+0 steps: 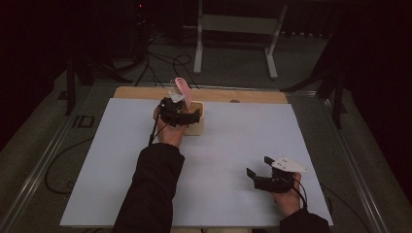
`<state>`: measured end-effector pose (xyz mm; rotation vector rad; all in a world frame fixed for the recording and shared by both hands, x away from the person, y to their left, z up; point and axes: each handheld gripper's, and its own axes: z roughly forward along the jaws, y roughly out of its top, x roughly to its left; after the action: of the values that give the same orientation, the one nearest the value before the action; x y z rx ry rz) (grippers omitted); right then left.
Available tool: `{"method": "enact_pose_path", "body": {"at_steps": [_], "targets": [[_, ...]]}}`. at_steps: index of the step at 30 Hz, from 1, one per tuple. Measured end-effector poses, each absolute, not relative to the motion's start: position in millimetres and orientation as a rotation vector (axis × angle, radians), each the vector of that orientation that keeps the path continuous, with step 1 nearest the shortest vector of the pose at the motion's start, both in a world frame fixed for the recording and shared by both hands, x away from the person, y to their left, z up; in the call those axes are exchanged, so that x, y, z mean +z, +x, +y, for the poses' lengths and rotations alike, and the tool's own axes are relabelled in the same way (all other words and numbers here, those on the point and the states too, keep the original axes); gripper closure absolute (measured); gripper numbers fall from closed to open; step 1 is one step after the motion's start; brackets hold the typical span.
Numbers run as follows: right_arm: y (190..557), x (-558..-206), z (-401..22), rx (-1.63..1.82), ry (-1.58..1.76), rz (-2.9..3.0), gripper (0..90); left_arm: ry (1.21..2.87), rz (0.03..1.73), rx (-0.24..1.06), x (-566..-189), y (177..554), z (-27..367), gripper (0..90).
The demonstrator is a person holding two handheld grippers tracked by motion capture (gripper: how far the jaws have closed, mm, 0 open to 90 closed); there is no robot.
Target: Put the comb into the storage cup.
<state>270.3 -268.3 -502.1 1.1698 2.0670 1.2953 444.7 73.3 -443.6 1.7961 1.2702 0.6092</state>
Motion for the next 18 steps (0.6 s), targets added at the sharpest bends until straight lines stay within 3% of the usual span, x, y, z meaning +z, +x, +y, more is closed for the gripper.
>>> {"method": "enact_pose_path", "body": {"at_steps": [18], "targets": [[270.6,-502.6,-267.9,1.293,1.167,2.072,14.2,1.821,1.195,0.650,-438.4,434.2,66.0,0.1]]}}
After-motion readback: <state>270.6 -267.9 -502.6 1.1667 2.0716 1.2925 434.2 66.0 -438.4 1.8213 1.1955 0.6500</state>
